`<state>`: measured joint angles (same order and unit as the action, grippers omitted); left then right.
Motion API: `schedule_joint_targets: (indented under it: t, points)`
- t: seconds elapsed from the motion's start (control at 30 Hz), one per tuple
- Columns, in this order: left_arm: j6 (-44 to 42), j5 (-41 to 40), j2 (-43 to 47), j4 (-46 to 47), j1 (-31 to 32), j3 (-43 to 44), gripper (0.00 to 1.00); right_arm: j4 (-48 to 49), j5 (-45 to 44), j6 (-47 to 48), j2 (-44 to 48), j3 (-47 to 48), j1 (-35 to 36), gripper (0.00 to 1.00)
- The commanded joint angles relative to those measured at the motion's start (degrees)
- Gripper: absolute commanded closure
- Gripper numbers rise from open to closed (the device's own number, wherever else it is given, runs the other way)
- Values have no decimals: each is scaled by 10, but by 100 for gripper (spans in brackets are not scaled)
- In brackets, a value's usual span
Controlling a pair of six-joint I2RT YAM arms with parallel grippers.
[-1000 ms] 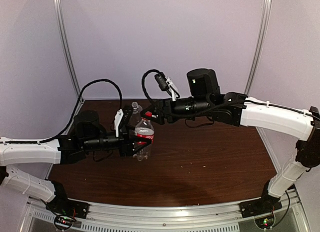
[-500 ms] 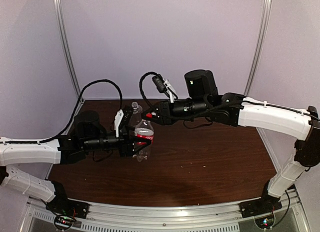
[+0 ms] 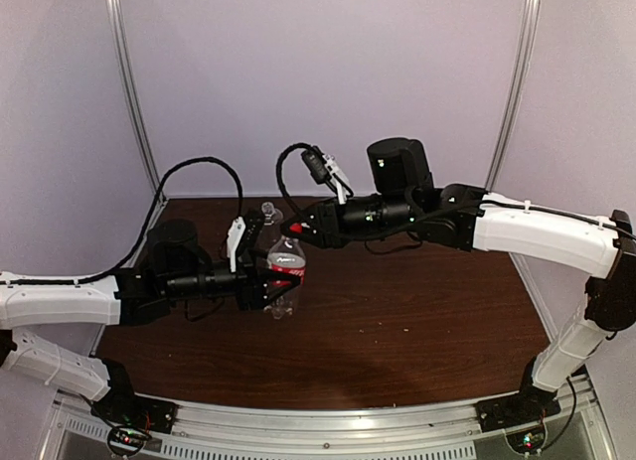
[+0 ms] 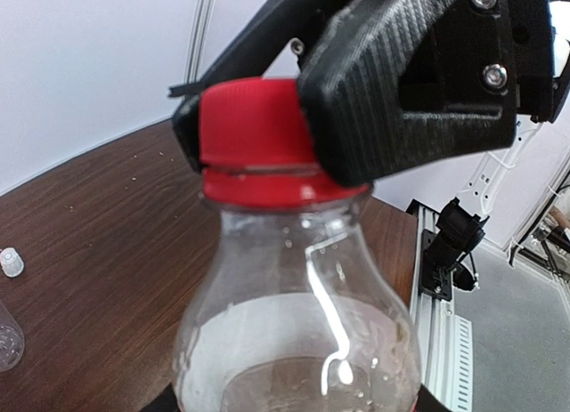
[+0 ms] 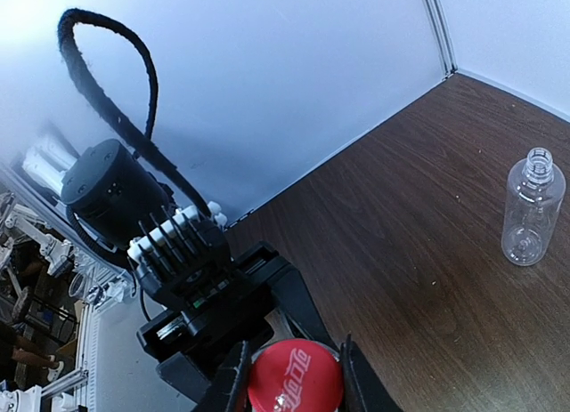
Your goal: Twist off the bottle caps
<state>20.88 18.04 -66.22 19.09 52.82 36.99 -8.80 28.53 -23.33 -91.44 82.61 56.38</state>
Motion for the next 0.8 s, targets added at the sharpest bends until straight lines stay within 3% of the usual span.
schedule_joint_targets:
  t: [0.0,0.3,0.53,0.77]
  points:
    - [0,17,6,35,-3,8,72,27,42,42,14,-2,1,100]
    - [3,122,26,82,-3,-4,72,42,243,156,11,-2,-11,100]
    - [27,256,18,154,-3,-8,72,30,423,225,-12,22,-17,90]
    - [31,271,35,168,-3,-16,72,67,472,205,-34,33,-25,85]
